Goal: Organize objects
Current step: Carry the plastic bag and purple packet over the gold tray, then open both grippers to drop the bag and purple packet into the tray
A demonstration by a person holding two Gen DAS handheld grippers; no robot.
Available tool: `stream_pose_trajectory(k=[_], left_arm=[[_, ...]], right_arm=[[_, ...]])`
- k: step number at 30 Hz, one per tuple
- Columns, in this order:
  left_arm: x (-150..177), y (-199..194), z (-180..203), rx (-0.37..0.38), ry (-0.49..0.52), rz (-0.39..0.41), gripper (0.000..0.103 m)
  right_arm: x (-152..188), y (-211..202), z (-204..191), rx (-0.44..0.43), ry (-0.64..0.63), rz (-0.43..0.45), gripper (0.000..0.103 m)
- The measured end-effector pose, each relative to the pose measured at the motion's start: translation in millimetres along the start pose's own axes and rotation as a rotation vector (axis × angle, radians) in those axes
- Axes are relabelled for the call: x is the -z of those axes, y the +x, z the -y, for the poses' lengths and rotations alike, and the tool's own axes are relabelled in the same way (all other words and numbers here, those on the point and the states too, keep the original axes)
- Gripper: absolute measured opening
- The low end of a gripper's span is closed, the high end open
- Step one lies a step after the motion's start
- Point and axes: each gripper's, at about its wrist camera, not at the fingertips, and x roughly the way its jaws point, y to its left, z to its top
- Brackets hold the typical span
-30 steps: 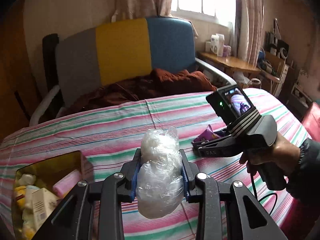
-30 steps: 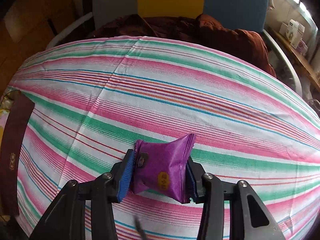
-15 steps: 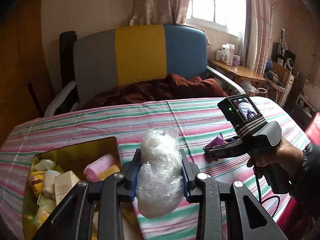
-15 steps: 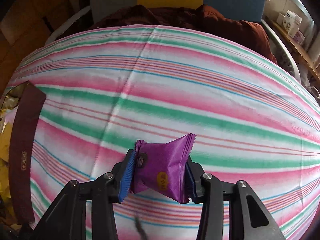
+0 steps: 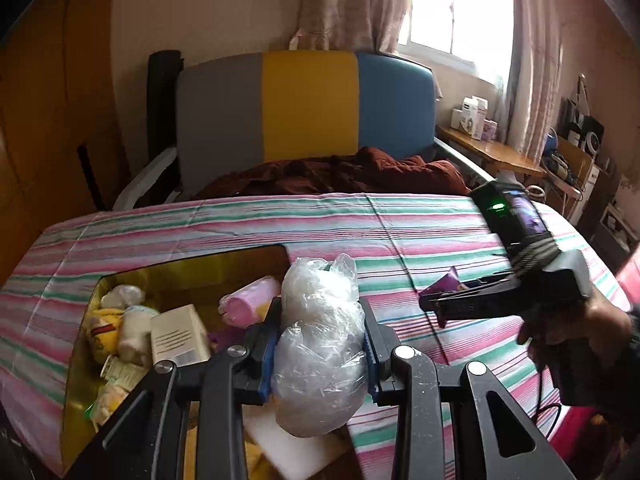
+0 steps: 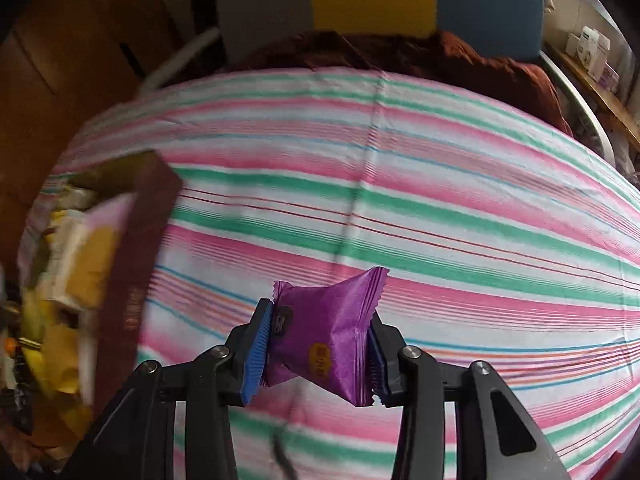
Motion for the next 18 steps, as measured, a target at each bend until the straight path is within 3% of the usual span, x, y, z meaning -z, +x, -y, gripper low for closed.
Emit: stream_pose_trajectory(k=[6,12,14,16,18], left_arm=[[4,-11,-61,-0.04,-0.115,-0.015,0.035],[17,-9,-115,-0.108,-0.203,-0.051,0.036],[21,-7,-128,-0.12,-0.223,-0.06,0.043],[23,-5,-138,-0.12,-0.248,-0.068,0.06],[24,-7,-142,-0.128,-0.257,-0.058,0.065]], right_arm=[[4,-36,-63,-0.135,-0.087,0.108,0.042],[5,-43,-138,-0.266,-0.205,0.129,0.043],[4,-36,-160,-0.319,-0.242,0.108,0.051],[9,-37,-177,-0.321,-0.264,0.1,0.059],[11,-30,-189,-0.314,-0.274,0.086,0.063]])
